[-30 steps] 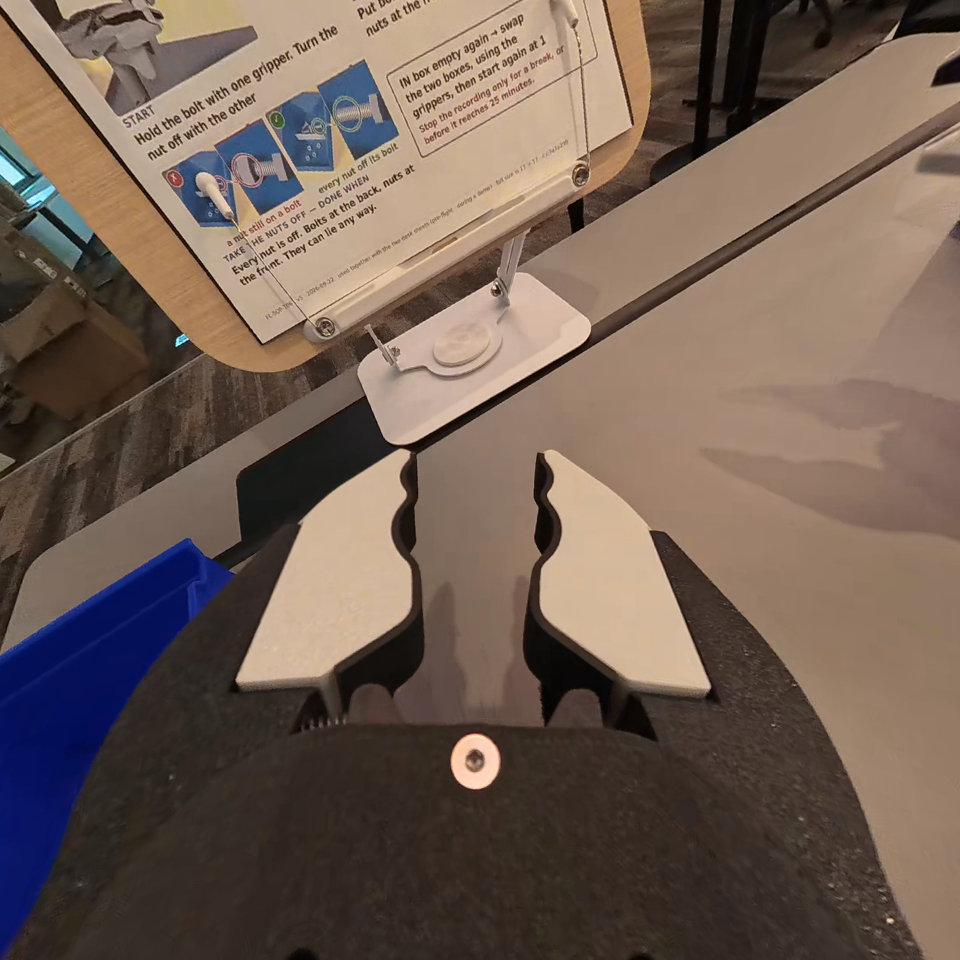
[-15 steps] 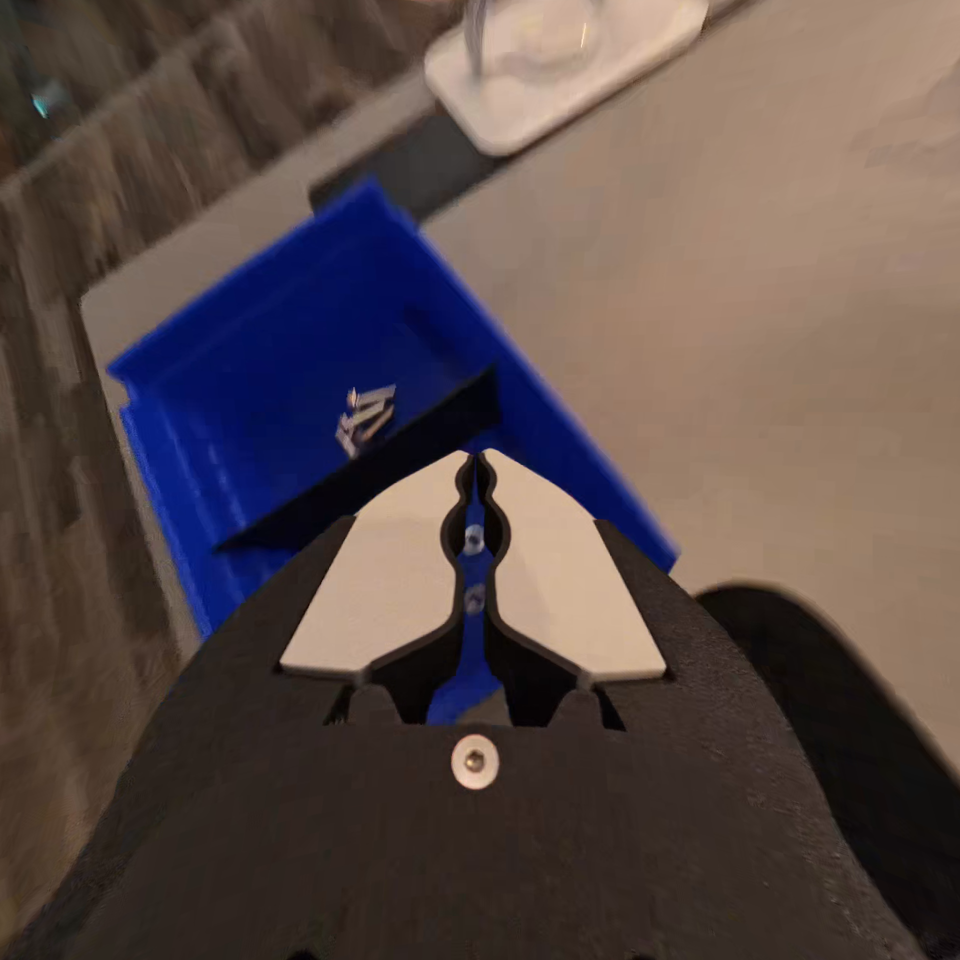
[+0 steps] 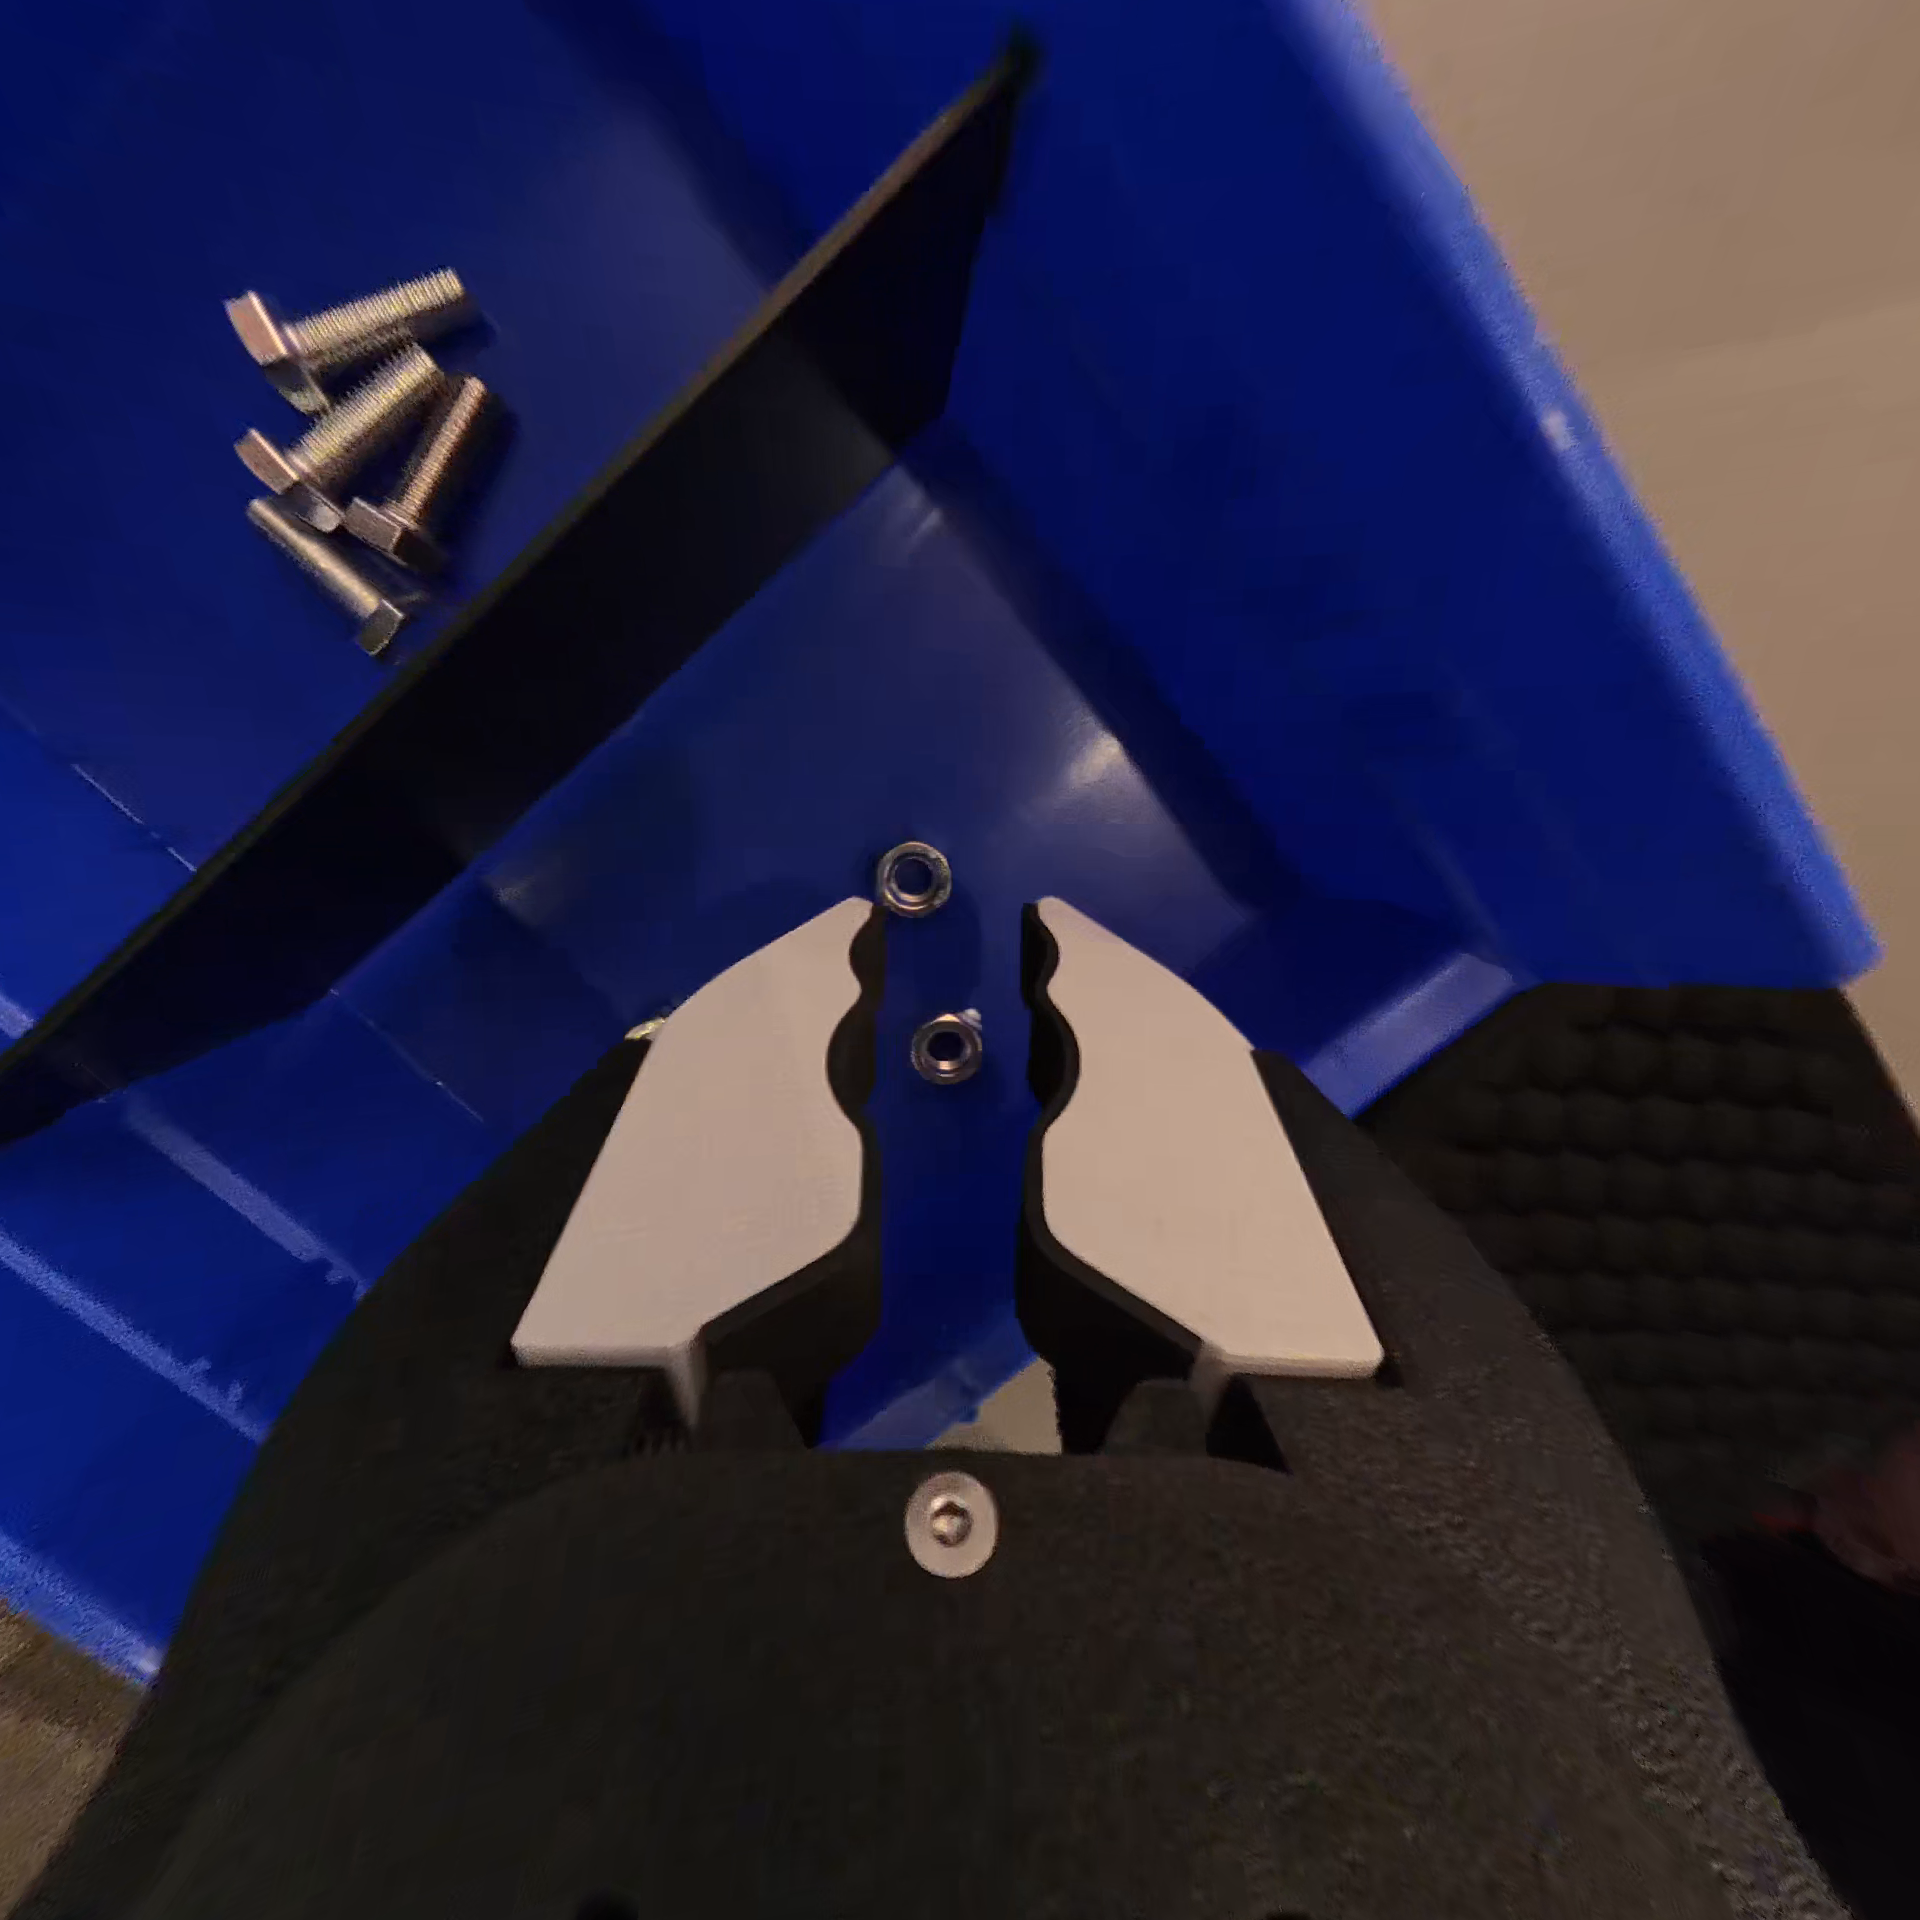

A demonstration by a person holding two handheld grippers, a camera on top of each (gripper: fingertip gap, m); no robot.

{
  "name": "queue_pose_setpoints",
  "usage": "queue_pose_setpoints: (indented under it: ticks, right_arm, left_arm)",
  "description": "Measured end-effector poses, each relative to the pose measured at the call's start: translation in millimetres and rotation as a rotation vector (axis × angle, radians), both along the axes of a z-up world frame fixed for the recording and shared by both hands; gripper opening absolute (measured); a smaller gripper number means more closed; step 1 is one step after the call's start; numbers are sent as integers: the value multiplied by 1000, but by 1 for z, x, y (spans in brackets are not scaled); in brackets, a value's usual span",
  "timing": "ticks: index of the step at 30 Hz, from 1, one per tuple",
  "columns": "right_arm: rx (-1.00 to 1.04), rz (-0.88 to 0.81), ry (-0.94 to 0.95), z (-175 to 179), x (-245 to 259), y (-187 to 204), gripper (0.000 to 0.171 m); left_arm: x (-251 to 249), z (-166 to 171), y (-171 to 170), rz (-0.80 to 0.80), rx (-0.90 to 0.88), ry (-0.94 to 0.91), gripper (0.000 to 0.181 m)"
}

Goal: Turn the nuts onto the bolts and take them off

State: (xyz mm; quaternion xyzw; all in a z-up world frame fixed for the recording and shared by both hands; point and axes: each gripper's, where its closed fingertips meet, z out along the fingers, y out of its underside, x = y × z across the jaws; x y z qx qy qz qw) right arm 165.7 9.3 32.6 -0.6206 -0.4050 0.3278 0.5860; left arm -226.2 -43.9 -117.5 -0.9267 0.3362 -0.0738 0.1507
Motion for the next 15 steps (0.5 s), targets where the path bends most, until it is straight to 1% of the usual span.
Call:
queue_pose_setpoints:
  ticks: [9, 15]
  right_arm:
    - [-22, -6, -16, -8, 3, 5, 31]
    - [-33, -18, -27, -11, 5, 8, 33]
  left_arm:
    - [-13, -24, 8, -38, -77, 158, 29]
    - [-7, -33, 8, -56, -97, 169, 29]
